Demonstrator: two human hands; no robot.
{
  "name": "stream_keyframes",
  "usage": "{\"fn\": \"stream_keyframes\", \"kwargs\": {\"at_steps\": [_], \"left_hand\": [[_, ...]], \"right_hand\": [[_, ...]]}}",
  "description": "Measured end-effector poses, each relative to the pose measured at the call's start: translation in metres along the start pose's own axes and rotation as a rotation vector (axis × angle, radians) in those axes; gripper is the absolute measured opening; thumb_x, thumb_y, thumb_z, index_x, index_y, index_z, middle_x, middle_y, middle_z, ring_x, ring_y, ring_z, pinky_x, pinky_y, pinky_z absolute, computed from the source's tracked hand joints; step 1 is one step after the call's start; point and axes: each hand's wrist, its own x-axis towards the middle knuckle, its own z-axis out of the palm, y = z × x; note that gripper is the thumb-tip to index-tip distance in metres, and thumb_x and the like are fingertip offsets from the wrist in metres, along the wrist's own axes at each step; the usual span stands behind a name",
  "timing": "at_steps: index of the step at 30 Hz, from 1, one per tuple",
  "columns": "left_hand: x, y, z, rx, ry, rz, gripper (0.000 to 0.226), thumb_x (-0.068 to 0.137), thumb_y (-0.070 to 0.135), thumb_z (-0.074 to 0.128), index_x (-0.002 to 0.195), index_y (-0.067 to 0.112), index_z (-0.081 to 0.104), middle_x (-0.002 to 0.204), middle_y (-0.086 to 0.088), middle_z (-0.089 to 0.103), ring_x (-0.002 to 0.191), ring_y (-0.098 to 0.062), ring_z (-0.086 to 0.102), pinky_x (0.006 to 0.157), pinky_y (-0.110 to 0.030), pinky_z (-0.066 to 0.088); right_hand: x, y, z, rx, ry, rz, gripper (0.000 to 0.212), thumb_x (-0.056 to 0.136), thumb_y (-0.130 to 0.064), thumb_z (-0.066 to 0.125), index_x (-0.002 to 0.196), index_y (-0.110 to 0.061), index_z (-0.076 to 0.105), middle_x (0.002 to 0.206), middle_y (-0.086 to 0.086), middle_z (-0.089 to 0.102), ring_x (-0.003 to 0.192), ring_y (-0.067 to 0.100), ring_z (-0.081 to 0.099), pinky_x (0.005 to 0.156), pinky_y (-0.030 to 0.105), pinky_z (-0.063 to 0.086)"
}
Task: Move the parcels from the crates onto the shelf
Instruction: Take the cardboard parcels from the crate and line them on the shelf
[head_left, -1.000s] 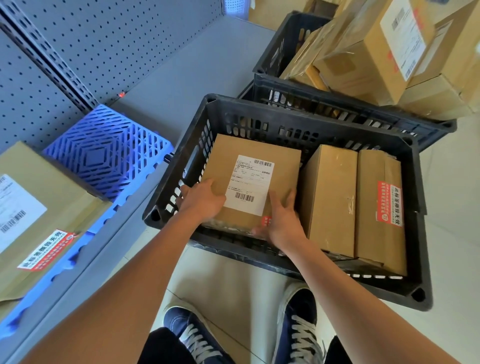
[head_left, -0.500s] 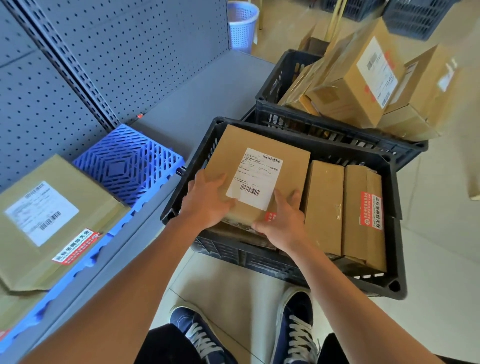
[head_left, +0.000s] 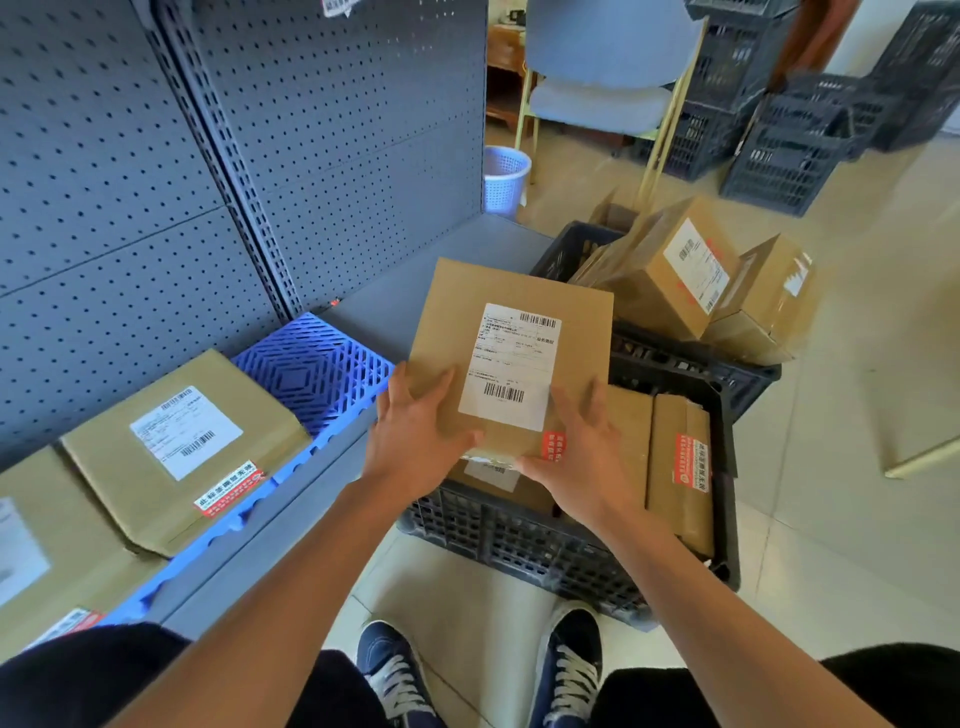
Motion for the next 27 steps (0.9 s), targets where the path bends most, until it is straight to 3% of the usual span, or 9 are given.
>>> {"fn": "stream_keyframes", "kwargs": {"at_steps": [8,12,20,27], "left_hand": [[-0.041,0.000,-0.046,-0.048,0.135,-0.022,0.092,0.081,0.062,0.071,0.157,0.044,0.022,0.163,-0.002,0.005,0.144,-0.031,0.022,0.113,-0.051,0.038],[-0.055,-0.008,-0.068,-0.006,0.210,-0.040,0.091,0.082,0.064,0.068,0.157,0.044,0.020,0.161,-0.007,0.007,0.141,-0.034,0.025,0.111,-0.052,0.040],[-0.084,-0.046,-0.113,0.068,0.271,-0.148,0.088,0.084,0.066,0.066,0.157,0.044,0.021,0.163,-0.006,0.004,0.146,-0.030,0.022,0.110,-0.049,0.043],[-0.112,-0.090,-0.141,0.212,0.237,-0.174,0.082,0.091,0.055,0.065,0.158,0.042,0.021,0.161,-0.008,0.005,0.139,-0.031,0.028,0.108,-0.048,0.045]], "right_hand": [[-0.014,-0.038,-0.029,-0.064,-0.019,-0.137,0.096,0.082,-0.045,0.077,0.154,-0.042,0.014,0.165,0.000,-0.016,0.146,0.044,0.018,0.115,0.057,0.034],[-0.016,-0.065,-0.037,-0.043,-0.020,-0.208,0.092,0.081,-0.038,0.079,0.151,-0.044,0.020,0.165,-0.001,-0.014,0.144,0.045,0.018,0.114,0.058,0.032],[-0.009,-0.109,-0.004,-0.088,-0.033,-0.392,0.097,0.076,-0.045,0.085,0.150,-0.038,0.023,0.165,0.002,-0.012,0.143,0.051,0.021,0.111,0.065,0.032],[-0.008,-0.147,0.032,-0.057,-0.068,-0.503,0.094,0.071,-0.038,0.091,0.143,-0.036,0.030,0.162,0.004,0.001,0.134,0.050,0.034,0.103,0.064,0.044]]}}
